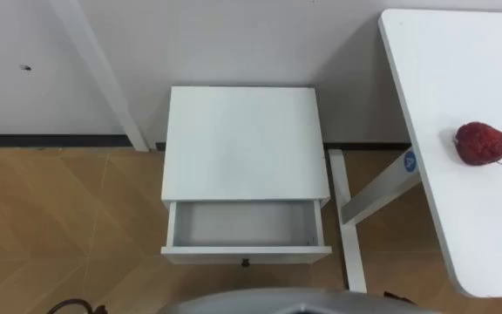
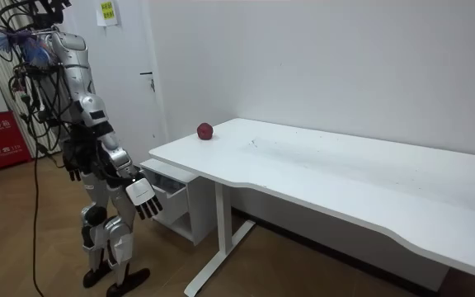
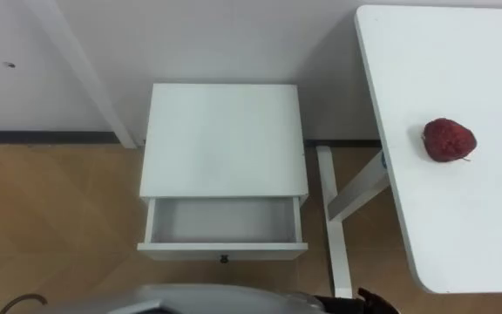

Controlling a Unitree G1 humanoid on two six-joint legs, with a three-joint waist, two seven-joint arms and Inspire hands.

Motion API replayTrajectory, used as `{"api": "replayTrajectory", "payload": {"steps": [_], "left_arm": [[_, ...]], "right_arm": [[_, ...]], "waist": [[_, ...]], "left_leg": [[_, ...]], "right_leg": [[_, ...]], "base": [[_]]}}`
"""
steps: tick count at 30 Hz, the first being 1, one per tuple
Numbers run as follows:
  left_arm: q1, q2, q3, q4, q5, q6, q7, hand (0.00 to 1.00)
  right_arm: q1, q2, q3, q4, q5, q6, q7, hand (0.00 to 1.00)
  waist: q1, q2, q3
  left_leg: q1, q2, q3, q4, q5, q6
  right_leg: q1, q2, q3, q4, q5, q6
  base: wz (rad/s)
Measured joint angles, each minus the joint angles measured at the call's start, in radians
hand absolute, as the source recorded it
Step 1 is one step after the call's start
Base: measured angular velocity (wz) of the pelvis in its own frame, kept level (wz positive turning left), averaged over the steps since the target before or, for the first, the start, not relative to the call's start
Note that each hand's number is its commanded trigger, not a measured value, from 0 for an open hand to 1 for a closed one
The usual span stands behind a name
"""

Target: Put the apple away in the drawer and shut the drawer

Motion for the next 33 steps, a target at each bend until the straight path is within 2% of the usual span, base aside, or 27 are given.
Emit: {"api": "replayTrajectory", "payload": {"steps": [9, 12, 14, 15, 17, 19, 20, 22, 27, 31, 33], "left_arm": [[-0.002, 0.000, -0.008, 0.000, -0.009, -0.002, 0.006, 0.00], [-0.002, -0.003, -0.001, 0.008, -0.034, -0.015, 0.024, 0.00], [0.004, -0.001, 0.033, 0.010, -0.039, -0.029, 0.028, 0.00], [0.004, 0.000, 0.041, 0.012, -0.042, -0.034, 0.032, 0.00], [0.011, 0.001, 0.072, 0.013, -0.046, -0.040, 0.042, 0.00], [0.017, 0.004, 0.099, 0.013, -0.047, -0.043, 0.043, 0.00], [0.020, 0.004, 0.122, 0.014, -0.048, -0.046, 0.044, 0.00], [0.019, 0.007, 0.128, 0.015, -0.048, -0.048, 0.048, 0.00], [0.018, 0.021, 0.127, 0.024, -0.049, -0.053, 0.061, 0.00], [0.026, 0.049, 0.116, 0.011, -0.049, -0.052, 0.061, 0.00], [0.031, 0.049, 0.115, -0.007, -0.047, -0.051, 0.062, 0.00]], "right_arm": [[-0.002, 0.006, 0.000, 0.002, 0.061, 0.002, -0.031, 0.00], [0.001, 0.017, -0.033, 0.002, 0.214, 0.002, -0.042, 0.00], [-0.001, 0.020, -0.127, -0.003, 0.419, 0.002, -0.045, 0.00], [-0.001, 0.020, -0.152, -0.003, 0.474, 0.002, -0.047, 0.00], [0.002, 0.020, -0.293, -0.017, 0.721, 0.003, -0.072, 0.00], [0.010, 0.019, -0.382, -0.056, 0.875, 0.000, -0.102, 0.00], [0.010, 0.019, -0.439, -0.072, 0.971, -0.002, -0.118, 0.00], [0.013, 0.018, -0.486, -0.098, 1.071, -0.015, -0.146, 0.00], [0.020, 0.023, -0.512, -0.199, 1.181, -0.033, -0.246, 0.00], [0.014, 0.026, -0.511, -0.343, 1.262, -0.063, -0.326, 0.00], [0.006, 0.026, -0.513, -0.395, 1.289, -0.074, -0.372, 0.00]], "waist": [[-0.005, 0.002, 0.0001], [-0.016, 0.005, 0.0018], [-0.033, 0.007, 0.0022], [-0.038, 0.007, 0.0019], [-0.061, 0.009, 0.0026], [-0.073, 0.012, 0.0008], [-0.082, 0.005, 0.0056], [-0.086, 0.007, 0.0025], [-0.089, -0.003, -0.0038], [-0.093, -0.013, -0.0075], [-0.095, -0.017, -0.0069]], "left_leg": [[-0.002, 0.000, 0.001, 0.000, 0.000, 0.000], [0.003, 0.000, 0.009, 0.000, 0.000, 0.000], [0.004, -0.001, 0.009, 0.002, 0.000, 0.000], [0.005, -0.001, 0.011, 0.002, 0.000, 0.000], [0.015, 0.000, 0.012, -0.002, 0.000, 0.000], [0.026, 0.001, 0.014, -0.010, 0.000, 0.000], [0.029, 0.001, 0.016, -0.011, 0.000, 0.000], [0.029, 0.002, 0.027, -0.011, 0.000, 0.000], [0.026, 0.002, 0.043, -0.011, 0.000, 0.000], [0.021, 0.003, 0.048, -0.006, 0.000, 0.001], [0.019, 0.004, 0.048, 0.000, 0.000, 0.001]], "right_leg": [[-0.002, 0.000, 0.000, 0.000, 0.000, 0.000], [0.001, -0.001, 0.002, 0.000, 0.000, 0.000], [0.002, -0.002, 0.004, 0.001, 0.000, 0.000], [0.003, -0.001, 0.005, 0.001, 0.000, 0.000], [0.011, 0.000, 0.004, 0.001, 0.000, 0.000], [0.017, 0.002, 0.010, 0.001, 0.000, 0.000], [0.018, 0.003, 0.013, 0.003, 0.000, 0.000], [0.013, 0.004, 0.017, 0.006, 0.000, 0.000], [-0.002, 0.003, 0.033, 0.024, 0.000, 0.000], [-0.007, 0.006, 0.033, 0.028, 0.000, 0.000], [-0.009, 0.005, 0.031, 0.035, 0.000, 0.000]], "base": [[0.00], [-0.01], [0.00], [0.00], [0.00], [-0.08], [-0.09], [-0.14], [-0.11], [0.00], [0.00]]}}
